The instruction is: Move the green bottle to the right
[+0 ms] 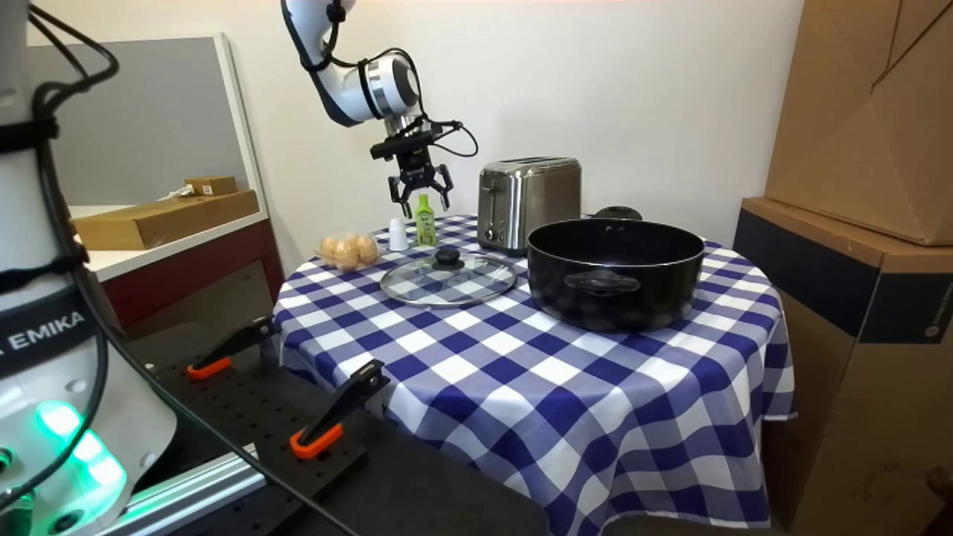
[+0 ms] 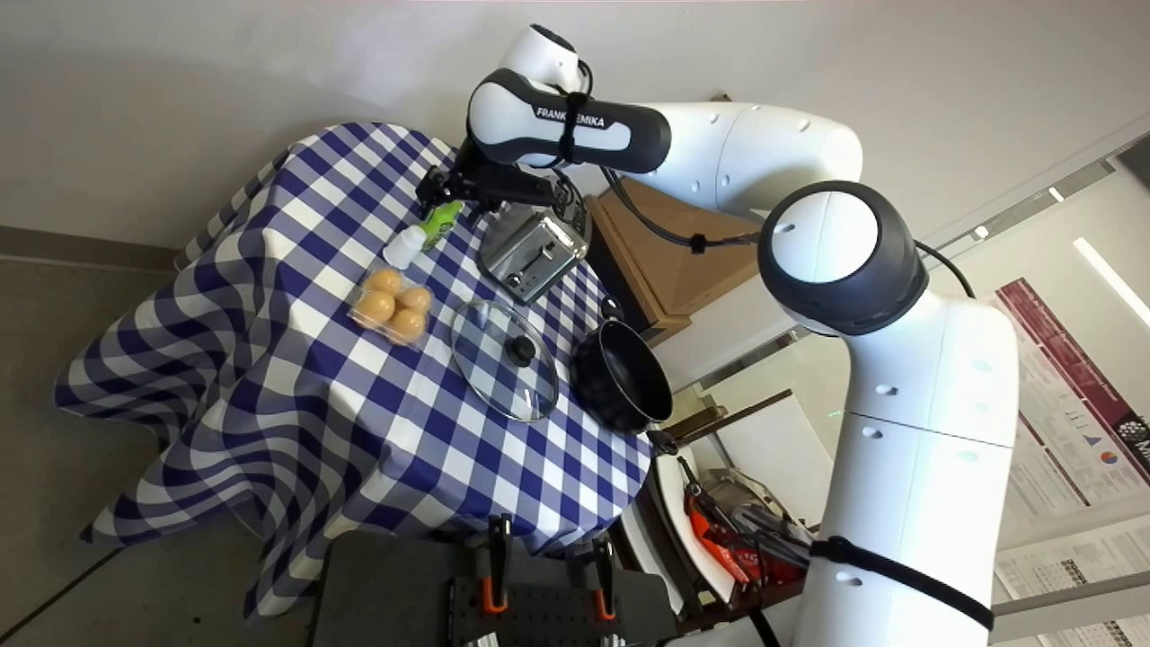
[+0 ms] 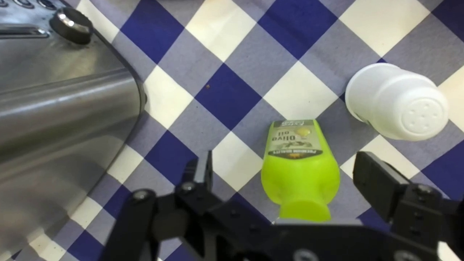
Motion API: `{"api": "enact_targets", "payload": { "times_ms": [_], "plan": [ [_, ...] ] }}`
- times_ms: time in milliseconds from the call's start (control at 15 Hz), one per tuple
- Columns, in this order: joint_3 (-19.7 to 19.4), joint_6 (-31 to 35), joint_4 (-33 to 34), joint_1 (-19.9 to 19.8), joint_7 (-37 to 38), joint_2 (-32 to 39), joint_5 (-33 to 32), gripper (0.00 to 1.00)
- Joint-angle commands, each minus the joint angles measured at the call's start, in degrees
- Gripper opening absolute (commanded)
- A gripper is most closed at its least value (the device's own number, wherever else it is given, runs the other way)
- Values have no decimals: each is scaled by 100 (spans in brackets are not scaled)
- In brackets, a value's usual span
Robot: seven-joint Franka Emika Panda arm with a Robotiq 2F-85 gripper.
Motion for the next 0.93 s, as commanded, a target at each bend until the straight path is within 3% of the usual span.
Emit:
{"api": "enact_targets", "payload": {
  "times_ms": [0, 400, 600, 867],
  "plan": [
    [-15, -223, 389, 19, -252, 208, 149, 67],
    [12, -260, 498, 1, -392, 258, 187, 23],
    [71, -204, 396, -36, -520, 121, 275, 22],
    [102, -55, -175, -195, -489, -598, 474, 22]
  ]
}}
